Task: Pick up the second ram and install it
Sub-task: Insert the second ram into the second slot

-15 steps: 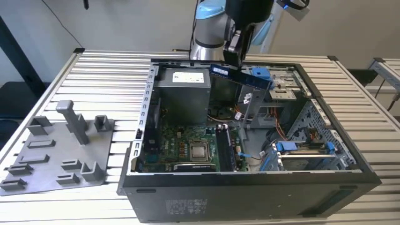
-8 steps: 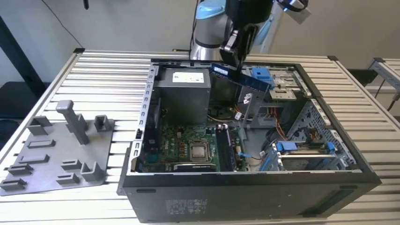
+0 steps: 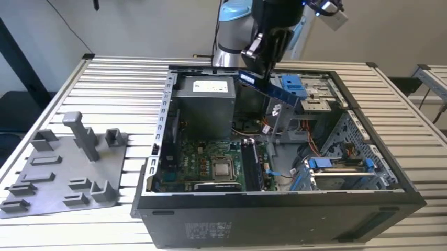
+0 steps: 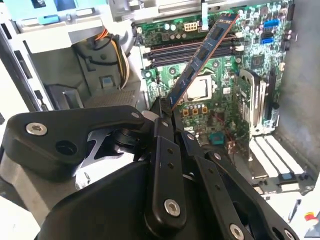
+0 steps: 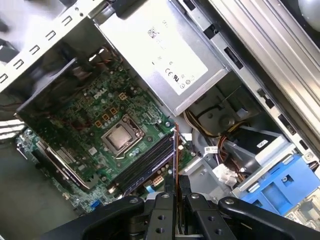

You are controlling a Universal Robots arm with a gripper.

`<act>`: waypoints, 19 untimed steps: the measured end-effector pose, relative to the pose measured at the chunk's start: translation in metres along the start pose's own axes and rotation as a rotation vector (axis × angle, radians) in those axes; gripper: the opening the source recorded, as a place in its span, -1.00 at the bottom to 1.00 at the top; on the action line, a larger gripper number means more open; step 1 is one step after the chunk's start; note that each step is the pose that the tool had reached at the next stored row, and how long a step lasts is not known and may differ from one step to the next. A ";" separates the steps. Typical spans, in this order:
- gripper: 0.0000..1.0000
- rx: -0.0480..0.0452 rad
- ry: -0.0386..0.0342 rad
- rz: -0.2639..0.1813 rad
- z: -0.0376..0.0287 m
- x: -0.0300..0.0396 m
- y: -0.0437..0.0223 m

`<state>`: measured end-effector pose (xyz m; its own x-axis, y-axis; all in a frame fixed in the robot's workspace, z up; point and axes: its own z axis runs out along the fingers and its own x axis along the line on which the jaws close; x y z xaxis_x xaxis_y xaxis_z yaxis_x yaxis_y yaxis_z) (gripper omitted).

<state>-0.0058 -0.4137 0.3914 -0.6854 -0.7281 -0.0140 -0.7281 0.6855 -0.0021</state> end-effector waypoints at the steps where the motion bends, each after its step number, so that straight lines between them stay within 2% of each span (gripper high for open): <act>1: -0.72 0.0002 0.0000 0.016 0.0002 0.0000 0.0000; 19: -0.72 0.0045 0.0006 0.320 0.0042 0.0001 0.0000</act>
<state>-0.0058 -0.4137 0.3871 -0.8794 -0.4759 -0.0141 -0.4759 0.8795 -0.0020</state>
